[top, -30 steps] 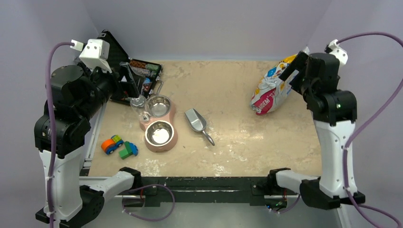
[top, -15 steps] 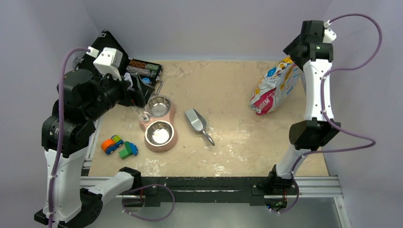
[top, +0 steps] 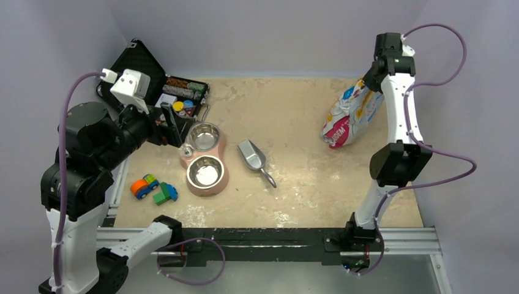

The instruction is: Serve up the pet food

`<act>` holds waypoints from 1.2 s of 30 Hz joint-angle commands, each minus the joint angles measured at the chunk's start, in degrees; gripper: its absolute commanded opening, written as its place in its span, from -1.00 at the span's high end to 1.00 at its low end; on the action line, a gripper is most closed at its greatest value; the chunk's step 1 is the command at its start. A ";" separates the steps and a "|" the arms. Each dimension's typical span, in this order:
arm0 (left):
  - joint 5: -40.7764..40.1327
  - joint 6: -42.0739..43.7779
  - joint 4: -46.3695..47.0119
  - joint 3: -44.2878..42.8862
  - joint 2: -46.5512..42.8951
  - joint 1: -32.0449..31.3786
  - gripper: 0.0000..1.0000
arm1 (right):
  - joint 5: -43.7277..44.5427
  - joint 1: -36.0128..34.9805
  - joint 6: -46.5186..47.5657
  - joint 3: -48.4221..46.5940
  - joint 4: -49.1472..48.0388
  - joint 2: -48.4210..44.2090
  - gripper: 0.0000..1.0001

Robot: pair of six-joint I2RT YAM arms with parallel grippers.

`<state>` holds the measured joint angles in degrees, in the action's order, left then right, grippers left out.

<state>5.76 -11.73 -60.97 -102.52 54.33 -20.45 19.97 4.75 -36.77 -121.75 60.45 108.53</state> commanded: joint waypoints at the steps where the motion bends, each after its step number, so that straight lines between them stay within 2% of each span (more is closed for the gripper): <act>1: 2.60 -4.33 0.96 -5.23 5.22 -0.38 -0.96 | -1.76 -9.74 7.08 -0.75 6.43 -6.20 1.00; 5: 11.66 -10.74 5.44 -5.26 8.69 -0.38 -0.90 | -0.41 -19.89 10.85 7.51 7.24 -14.11 1.00; 10: 24.48 -24.17 13.38 -0.75 13.12 -0.49 -0.61 | -7.17 -28.97 9.46 24.46 2.25 -27.43 1.00; 14: 25.81 -30.00 16.82 4.58 14.02 -3.21 -0.54 | -13.30 -34.61 8.95 35.82 -2.02 -36.68 1.00; 17: 25.52 -33.55 15.17 5.41 16.18 -6.15 -0.47 | -19.09 -36.12 8.98 41.64 -6.77 -41.89 1.00; 21: 26.09 -39.39 17.26 6.35 18.07 -8.94 -0.37 | -22.71 -36.94 9.10 41.20 -7.54 -42.49 1.00; 26: 22.92 -42.94 17.46 3.71 22.19 -11.89 -0.31 | -25.75 -37.00 10.90 38.01 -9.47 -40.73 1.00; 31: 20.74 -48.09 16.75 2.28 27.44 -15.02 -0.27 | -33.11 -37.49 11.82 36.13 -10.37 -38.84 1.00; 32: 19.94 -48.80 16.83 2.30 28.35 -15.40 -0.27 | -33.12 -37.49 11.54 36.82 -10.99 -39.14 0.88; 34: 18.97 -49.77 17.69 1.77 30.04 -15.88 -0.26 | -34.07 -36.80 9.69 38.85 -12.25 -40.52 0.32; 36: 18.09 -49.51 18.39 -0.32 32.36 -16.59 -0.25 | -36.70 -35.15 8.51 41.53 -15.02 -42.74 0.00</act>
<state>26.33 -58.26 -45.52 -98.37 84.31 -35.90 -8.62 -31.73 -26.26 -81.78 54.19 70.41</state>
